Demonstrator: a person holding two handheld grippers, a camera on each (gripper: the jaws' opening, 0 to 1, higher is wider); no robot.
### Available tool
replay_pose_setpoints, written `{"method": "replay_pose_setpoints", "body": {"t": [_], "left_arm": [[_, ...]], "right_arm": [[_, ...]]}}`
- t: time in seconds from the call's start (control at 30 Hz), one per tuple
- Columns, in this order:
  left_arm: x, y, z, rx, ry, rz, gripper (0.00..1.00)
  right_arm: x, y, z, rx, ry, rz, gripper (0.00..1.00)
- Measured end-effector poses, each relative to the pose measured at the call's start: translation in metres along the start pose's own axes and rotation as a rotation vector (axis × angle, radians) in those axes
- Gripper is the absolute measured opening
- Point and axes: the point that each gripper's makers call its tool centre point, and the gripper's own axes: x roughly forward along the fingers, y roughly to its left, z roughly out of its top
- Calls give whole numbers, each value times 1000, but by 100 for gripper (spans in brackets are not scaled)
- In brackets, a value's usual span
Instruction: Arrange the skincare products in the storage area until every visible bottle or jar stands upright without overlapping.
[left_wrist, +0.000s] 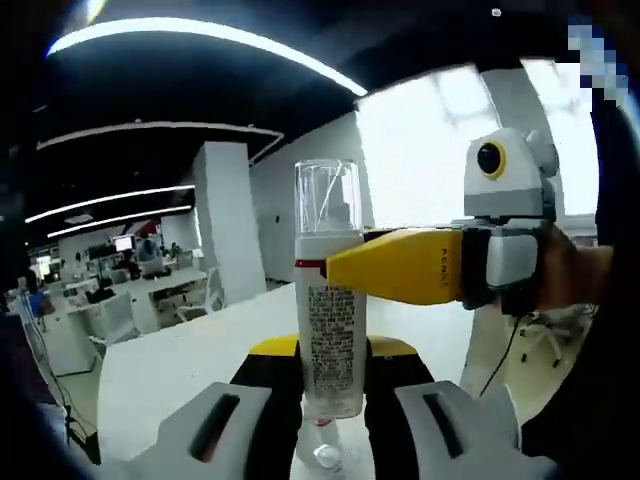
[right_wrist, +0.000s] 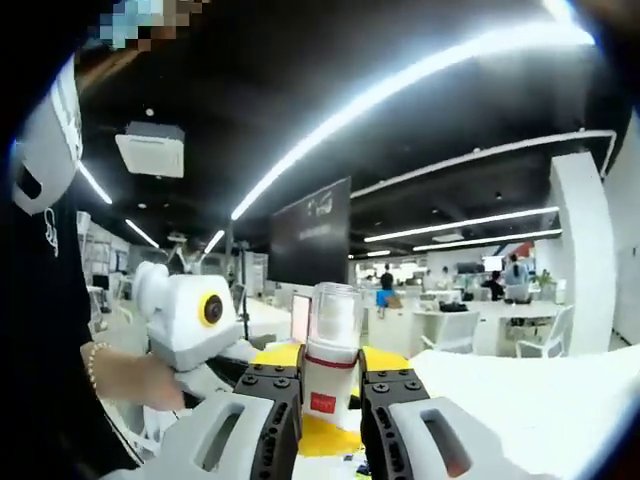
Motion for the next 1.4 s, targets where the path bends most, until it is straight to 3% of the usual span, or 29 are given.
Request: {"method": "replay_pose_setpoints", "body": {"t": [0.07,0.1,0.13,0.27,0.3,0.37,0.4,0.5,0.63,0.8,0.93,1.1,1.23,1.4], "left_arm": [[0,-10,0,-44,9,-74,24],[-1,-10,1,-17,6,-83,24],[-1,-17,1,-30,13,-133,24],[-8,-31,10,-126,-16,-255,24],[-10,-31,16,-141,-47,-267,24],[-17,-39,25,-233,-69,-365,24],[-19,-35,31,-222,-96,-368,24],[-21,-35,31,-181,-71,-367,24],[-28,-38,37,-159,-83,-388,24],[-32,-49,36,-118,-74,-436,24],[-34,-65,36,-101,-62,-500,24],[-31,-72,33,-80,-40,-517,24],[-33,-78,34,-92,-44,-545,24],[-32,-79,27,-84,-13,-553,24]], "right_arm": [[-3,1,1,12,8,42,13],[-4,3,2,20,5,73,13],[-7,7,2,44,4,121,14],[-18,13,7,45,-6,229,14],[-21,16,6,59,10,264,14],[-27,21,6,62,17,325,12],[-29,18,5,63,24,332,10],[-33,21,9,126,11,380,3],[-32,22,19,196,-18,422,16],[-32,31,31,228,-58,500,19],[-31,42,31,213,-45,553,19],[-33,53,28,199,-20,604,17],[-34,50,26,222,-15,582,10],[-37,54,19,176,-4,569,9]]}}
